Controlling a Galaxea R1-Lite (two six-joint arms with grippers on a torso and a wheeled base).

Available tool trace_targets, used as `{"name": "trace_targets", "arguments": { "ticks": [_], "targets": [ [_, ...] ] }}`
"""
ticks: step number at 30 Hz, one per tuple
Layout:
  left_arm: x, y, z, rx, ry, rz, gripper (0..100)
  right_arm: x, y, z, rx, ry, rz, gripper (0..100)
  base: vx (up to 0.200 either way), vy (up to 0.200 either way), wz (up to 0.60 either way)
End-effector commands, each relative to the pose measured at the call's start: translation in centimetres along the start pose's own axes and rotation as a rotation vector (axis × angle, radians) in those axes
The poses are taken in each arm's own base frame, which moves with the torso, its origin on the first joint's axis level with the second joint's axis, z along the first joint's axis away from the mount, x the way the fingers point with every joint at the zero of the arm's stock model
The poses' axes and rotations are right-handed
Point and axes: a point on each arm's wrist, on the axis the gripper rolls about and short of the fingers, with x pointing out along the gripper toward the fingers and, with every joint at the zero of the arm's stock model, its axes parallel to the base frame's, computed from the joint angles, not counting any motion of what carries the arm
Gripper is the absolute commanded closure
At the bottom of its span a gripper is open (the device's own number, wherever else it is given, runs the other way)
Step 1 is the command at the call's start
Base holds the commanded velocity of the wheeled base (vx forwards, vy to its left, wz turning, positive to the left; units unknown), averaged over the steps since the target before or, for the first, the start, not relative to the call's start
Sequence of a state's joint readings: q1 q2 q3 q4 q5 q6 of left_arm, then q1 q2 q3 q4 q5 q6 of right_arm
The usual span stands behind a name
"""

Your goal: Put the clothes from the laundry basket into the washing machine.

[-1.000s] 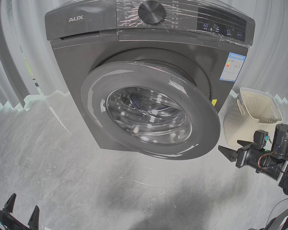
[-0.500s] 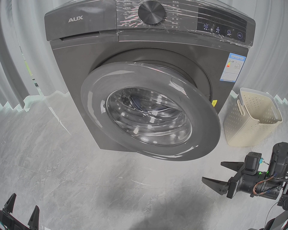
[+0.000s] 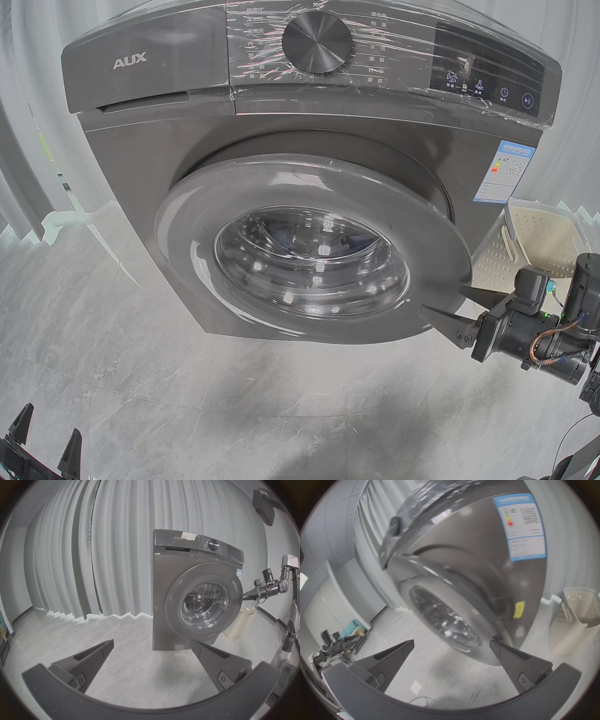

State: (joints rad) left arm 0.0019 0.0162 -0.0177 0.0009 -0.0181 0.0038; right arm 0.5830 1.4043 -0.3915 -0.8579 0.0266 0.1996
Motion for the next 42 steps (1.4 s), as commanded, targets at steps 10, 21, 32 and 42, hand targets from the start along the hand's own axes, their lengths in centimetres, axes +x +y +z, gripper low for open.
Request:
{"name": "trace_targets", "arguments": {
  "ticks": [10,21,32,42],
  "targets": [
    [0.0,0.0,-0.5,0.001,0.002,-0.001,0,-1.0,-0.4,-2.5,-0.034,0.074,-0.021,0,0.000,0.000,0.00],
    [0.0,0.0,-0.5,0.001,0.002,-0.001,0,-0.3,0.8,-0.9,-0.045,-0.099,0.048,0,0.109,0.000,0.00],
    [0.0,0.0,-0.5,-0.001,0.002,-0.001,0,0.8,0.7,1.0,-0.044,-0.205,-0.007,0,0.055,0.000,0.00],
    [0.0,0.0,-0.5,-0.001,0.002,-0.001,0,-2.0,0.5,-1.0,-0.083,-0.173,-0.021,0,0.000,0.000,0.00]
  ]
}}
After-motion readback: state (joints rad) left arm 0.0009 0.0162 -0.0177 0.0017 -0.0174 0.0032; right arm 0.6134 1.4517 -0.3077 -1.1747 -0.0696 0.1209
